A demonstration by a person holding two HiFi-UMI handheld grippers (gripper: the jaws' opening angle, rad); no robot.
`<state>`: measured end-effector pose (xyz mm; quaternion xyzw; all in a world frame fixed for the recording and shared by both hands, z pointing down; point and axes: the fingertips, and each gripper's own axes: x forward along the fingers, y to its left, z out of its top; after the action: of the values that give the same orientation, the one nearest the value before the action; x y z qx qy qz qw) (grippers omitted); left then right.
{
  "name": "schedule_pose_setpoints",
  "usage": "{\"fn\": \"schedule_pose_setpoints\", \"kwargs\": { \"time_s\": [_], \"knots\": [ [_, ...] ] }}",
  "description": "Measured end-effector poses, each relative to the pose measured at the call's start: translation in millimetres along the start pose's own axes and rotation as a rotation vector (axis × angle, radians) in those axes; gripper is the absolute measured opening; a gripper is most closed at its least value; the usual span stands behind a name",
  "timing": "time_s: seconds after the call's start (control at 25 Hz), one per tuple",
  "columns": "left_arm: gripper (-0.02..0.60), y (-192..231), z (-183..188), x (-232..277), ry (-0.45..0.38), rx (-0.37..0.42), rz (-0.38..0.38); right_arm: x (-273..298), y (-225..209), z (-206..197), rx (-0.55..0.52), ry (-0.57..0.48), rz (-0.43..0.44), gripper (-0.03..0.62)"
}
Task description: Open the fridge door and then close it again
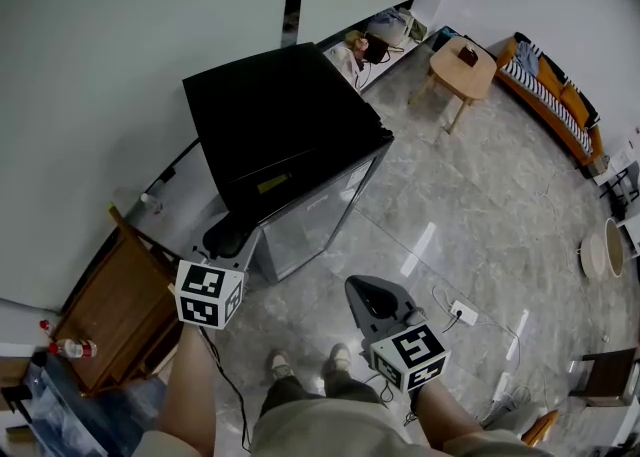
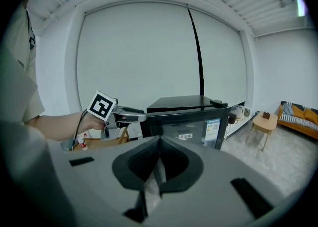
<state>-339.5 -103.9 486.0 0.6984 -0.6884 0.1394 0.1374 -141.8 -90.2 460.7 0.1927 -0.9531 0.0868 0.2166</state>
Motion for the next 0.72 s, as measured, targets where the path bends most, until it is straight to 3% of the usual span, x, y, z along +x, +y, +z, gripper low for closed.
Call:
{"fn": "schedule_pose_setpoints", "kwargs": {
  "time_s": [0.32, 0.72],
  "knots": [
    [0.192, -14.7, -3.0, -7.5, 0.026, 0.004, 0.009, -20.4, 1.8, -1.5, -0.006, -0.021, -0.005, -0.003],
    [0.172, -63.5, -9.8, -30.6, 0.038, 0.029, -0.042, -51.3, 0.1, -11.6, -0.006, -0.029, -0.04, -0.003]
  ]
}}
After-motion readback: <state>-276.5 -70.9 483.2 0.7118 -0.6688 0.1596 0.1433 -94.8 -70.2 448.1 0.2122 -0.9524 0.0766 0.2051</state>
